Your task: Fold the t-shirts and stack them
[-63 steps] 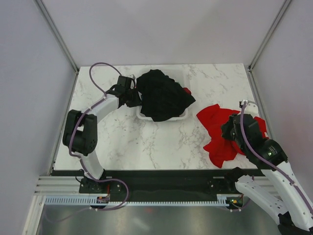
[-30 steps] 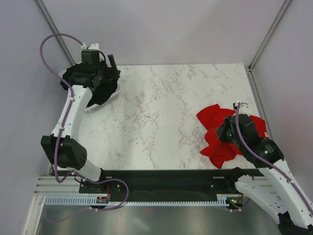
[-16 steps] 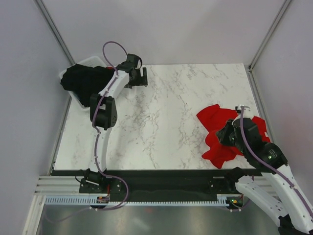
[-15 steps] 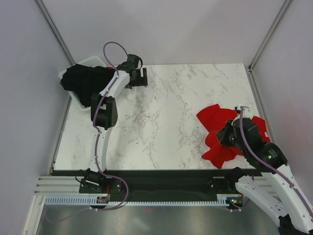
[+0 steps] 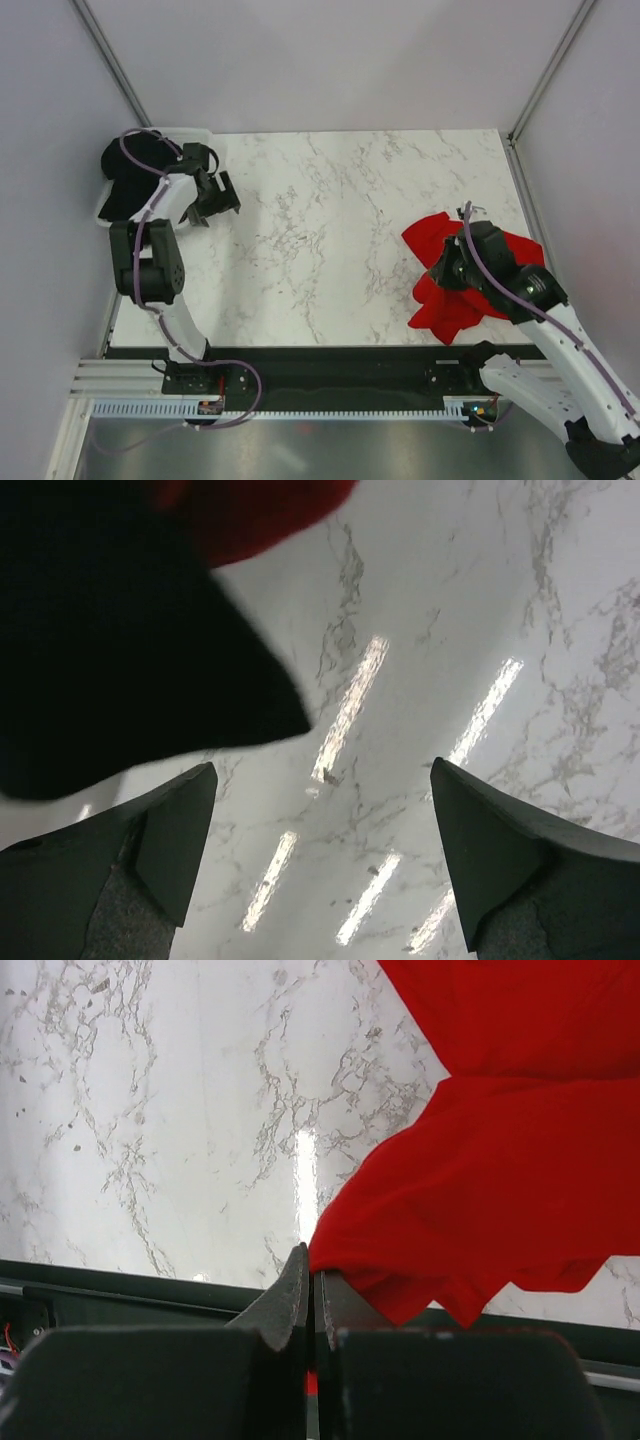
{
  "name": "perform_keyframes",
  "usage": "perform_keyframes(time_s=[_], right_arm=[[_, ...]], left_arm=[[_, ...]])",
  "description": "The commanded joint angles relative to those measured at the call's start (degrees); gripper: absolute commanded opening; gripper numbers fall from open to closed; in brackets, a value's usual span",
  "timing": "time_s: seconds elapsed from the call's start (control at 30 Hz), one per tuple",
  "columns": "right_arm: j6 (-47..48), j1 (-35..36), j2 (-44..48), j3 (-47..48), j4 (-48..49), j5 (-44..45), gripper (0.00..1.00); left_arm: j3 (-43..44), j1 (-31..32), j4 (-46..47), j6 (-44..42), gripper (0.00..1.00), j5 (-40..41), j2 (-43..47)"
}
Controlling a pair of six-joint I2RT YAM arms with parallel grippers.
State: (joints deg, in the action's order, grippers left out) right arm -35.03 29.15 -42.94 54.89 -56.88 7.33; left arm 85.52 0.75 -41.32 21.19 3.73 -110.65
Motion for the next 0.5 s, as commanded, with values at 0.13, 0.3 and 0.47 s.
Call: perform_keyframes(time_s=[0.13,0.3,0.47], right_arm=[[0.8,0.2,-6.4,14.2,-3.9,9.1,0.0],[-5.5,0.2,0.1,13.7,-12.3,14.2,0.1],[-11.4,0.0,11.1,8.0,-20.4,14.8,0.12]], left_arm=[[-12.8,2.5,6.5,2.1,0.96,-1.2,18.3],[-13.6,16.6,9.1,3.9,0.96,-1.3,19.8],[-9.8,29.9,14.2,7.7,0.96,-4.4,12.8]])
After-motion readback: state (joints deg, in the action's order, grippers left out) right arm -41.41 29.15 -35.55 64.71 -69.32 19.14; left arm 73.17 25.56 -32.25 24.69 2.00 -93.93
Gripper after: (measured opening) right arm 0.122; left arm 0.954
